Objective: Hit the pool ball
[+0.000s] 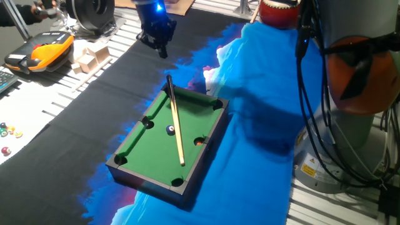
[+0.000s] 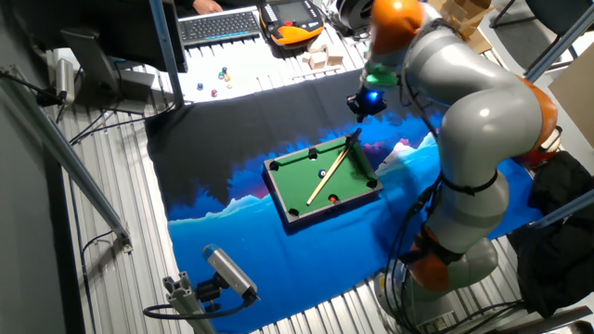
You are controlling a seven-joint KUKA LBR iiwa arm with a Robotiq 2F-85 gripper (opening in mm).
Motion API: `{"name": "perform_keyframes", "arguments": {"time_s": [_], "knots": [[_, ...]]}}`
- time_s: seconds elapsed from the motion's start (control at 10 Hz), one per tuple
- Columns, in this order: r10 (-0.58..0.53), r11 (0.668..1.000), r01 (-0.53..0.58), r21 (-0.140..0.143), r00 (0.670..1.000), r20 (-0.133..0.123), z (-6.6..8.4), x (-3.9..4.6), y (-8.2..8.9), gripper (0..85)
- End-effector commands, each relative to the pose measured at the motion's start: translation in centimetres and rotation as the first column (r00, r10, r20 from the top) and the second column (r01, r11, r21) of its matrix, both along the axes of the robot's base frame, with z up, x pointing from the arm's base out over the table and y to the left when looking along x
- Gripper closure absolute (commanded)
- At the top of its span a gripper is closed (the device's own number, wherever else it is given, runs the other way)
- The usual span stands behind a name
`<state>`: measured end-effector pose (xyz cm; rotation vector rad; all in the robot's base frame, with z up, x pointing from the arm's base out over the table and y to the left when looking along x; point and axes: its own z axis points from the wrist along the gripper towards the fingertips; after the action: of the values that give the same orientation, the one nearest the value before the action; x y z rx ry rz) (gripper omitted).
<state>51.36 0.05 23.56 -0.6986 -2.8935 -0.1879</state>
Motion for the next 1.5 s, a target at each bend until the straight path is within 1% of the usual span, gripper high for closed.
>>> {"name": "perform_keyframes", "arguments": {"time_s": [0.0, 0.1, 0.3, 0.4, 0.5, 0.6, 0.8, 0.9, 1.0, 1.2, 1.3, 1.4], "knots": [[-0.042, 0.999, 0.042, -0.002, 0.999, -0.007, 0.03, 0.01, 0.04, 85.0], [-0.072, 0.997, 0.072, -0.01, 0.997, -0.015, 0.03, 0.01, 0.04, 85.0], [-0.13, 0.991, 0.13, 0.016, 0.991, -0.027, 0.03, 0.01, 0.04, 85.0], [-0.135, 0.991, 0.135, 0.011, 0.99, -0.03, 0.03, 0.01, 0.04, 85.0], [-0.146, 0.989, 0.146, 0.001, 0.989, -0.027, 0.03, 0.01, 0.04, 85.0], [-0.151, 0.988, 0.152, 0.005, 0.988, -0.021, 0.03, 0.01, 0.04, 85.0], [-0.167, 0.986, 0.167, 0.011, 0.986, -0.03, 0.03, 0.01, 0.04, 85.0], [-0.182, 0.983, 0.182, -0.005, 0.983, -0.027, 0.03, 0.01, 0.04, 85.0], [-0.197, 0.98, 0.197, -0.015, 0.98, -0.029, 0.03, 0.01, 0.04, 85.0], [-0.273, 0.962, 0.273, -0.024, 0.962, -0.017, 0.03, 0.01, 0.04, 85.0], [-0.293, 0.956, 0.293, -0.022, 0.956, -0.011, 0.03, 0.01, 0.04, 85.0], [-0.3, 0.953, 0.3, -0.044, 0.954, -0.008, -0.15, 0.0, 0.2, 85.0]]}}
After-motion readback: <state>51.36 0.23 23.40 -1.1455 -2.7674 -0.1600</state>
